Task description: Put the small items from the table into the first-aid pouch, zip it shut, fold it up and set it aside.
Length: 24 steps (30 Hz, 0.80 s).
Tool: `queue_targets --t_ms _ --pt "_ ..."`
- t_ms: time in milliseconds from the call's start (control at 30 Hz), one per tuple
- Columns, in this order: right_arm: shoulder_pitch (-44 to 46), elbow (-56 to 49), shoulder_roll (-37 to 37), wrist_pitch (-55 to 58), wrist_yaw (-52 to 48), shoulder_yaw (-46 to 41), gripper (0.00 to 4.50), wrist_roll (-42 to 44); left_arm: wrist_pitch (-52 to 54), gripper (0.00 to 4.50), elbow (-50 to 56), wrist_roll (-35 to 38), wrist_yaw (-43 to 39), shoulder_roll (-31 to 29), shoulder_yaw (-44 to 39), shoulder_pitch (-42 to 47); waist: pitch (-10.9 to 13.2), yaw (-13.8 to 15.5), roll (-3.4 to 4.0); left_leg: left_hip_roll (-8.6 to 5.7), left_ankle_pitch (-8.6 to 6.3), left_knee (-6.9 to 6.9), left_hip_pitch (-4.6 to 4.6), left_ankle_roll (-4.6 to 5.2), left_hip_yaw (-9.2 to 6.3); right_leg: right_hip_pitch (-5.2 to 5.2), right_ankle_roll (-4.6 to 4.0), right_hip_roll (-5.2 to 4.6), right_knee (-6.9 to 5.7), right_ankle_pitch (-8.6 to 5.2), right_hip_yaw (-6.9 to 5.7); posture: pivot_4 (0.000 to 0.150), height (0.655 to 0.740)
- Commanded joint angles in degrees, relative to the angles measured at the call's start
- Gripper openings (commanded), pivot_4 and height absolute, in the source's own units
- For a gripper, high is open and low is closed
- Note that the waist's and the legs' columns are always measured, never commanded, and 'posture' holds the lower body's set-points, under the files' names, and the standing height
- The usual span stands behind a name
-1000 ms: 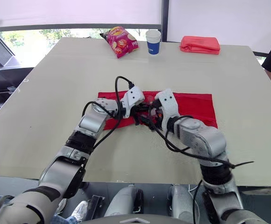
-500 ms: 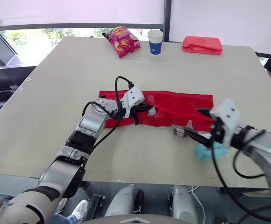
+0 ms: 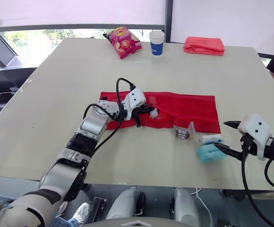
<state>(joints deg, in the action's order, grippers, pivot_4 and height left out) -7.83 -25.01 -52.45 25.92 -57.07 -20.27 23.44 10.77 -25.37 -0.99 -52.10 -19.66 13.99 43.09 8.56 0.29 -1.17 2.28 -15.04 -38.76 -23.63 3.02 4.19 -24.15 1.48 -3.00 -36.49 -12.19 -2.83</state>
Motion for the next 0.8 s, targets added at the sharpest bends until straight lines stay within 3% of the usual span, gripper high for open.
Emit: queue_targets --t_ms 33,433,633,800 --pt "1.01 -0.06 -1.08 -1.68 -0.52 0.67 4.37 -0.66 -0.74 0.0 0.31 -0.16 0.24 -0.06 -0.1 0.34 0.0 0.23 0.0 0.0 0.0 0.0 -0.01 0.0 -0.01 0.0 0.0 0.0 0.0 0.0 -0.01 0.15 0.74" --pt "14.26 16.34 -4.97 -7.7 -6.45 10.55 4.37 -6.08 -1.74 0.0 -0.59 -0.51 -0.06 0.55 0.32 1.33 0.0 0.52 0.0 -0.05 0.0 -0.01 0.0 0.0 0.03 0.01 -0.01 0.0 0.01 0.01 0.01 0.15 0.74" --pt "22.42 26.25 -9.38 -19.17 -14.33 19.09 4.37 -13.91 -1.85 0.0 -0.42 -0.69 0.23 0.78 0.34 1.18 0.01 0.48 0.02 -0.06 0.0 -0.02 0.0 0.0 0.05 0.01 0.0 0.0 0.01 0.01 0.02 0.15 0.74" --pt "31.77 34.88 -8.94 -29.25 -21.08 25.86 4.37 -18.39 -2.38 0.0 -0.55 -1.18 0.71 1.43 0.5 1.13 0.02 0.41 0.06 -0.08 0.01 -0.04 0.09 -0.01 0.08 0.06 0.0 0.02 -0.01 0.01 0.03 0.15 0.74"
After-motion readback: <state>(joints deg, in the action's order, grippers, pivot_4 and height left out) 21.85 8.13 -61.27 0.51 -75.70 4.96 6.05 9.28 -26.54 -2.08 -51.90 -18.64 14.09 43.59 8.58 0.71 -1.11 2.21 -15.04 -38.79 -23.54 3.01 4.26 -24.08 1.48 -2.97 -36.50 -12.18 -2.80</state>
